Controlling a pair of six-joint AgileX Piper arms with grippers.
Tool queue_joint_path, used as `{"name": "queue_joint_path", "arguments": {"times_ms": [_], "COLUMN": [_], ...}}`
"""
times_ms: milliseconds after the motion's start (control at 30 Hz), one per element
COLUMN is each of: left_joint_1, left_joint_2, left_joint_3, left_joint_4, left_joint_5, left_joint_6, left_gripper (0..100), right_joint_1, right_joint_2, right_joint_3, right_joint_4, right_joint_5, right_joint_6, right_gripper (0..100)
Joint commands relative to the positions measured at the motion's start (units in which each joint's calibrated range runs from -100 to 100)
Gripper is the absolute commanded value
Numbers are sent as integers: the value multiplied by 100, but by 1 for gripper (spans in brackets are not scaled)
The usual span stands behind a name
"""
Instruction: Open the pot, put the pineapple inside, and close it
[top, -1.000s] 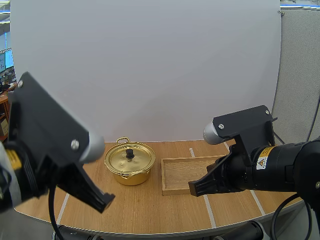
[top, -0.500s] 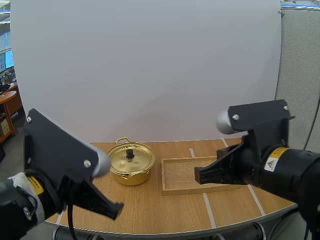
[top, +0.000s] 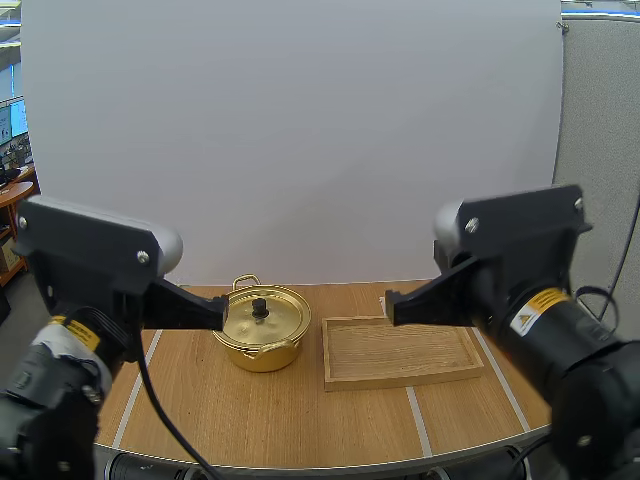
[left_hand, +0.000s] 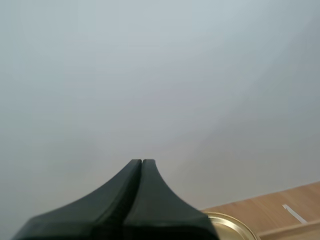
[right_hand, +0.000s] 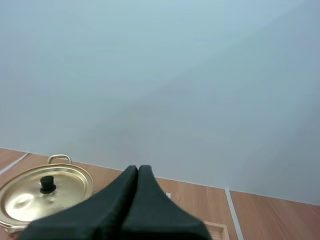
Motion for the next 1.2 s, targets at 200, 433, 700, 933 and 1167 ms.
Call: {"name": "queue_joint_path", "arguments": {"times_ms": [200, 433, 700, 933, 1167], "left_joint_1": [12, 12, 22, 22, 22], "left_joint_2": [-22, -22, -22, -22, -22], "left_joint_3": [1465, 2224, 2224, 2224, 2224], "left_joint_4": [57, 57, 45, 45, 45], "left_joint_5": [-2007, -2195, -969, 334, 324], "left_joint_6": [-60, -222, -590, -662, -764], "left_gripper": [0, 0, 0, 0, 0], "right_joint_1": [-18, -18, -18, -18, -18], "right_joint_2": [-41, -41, -41, -41, -41], "right_joint_3": [1649, 2341, 2341, 2341, 2341], "right_joint_4": [-54, 6, 6, 32, 45], "right_joint_5": [-2657, -3349, -2060, -690, -699], "right_joint_6": [-127, -127, -127, -24, -15], "right_gripper": [0, 0, 0, 0, 0]}}
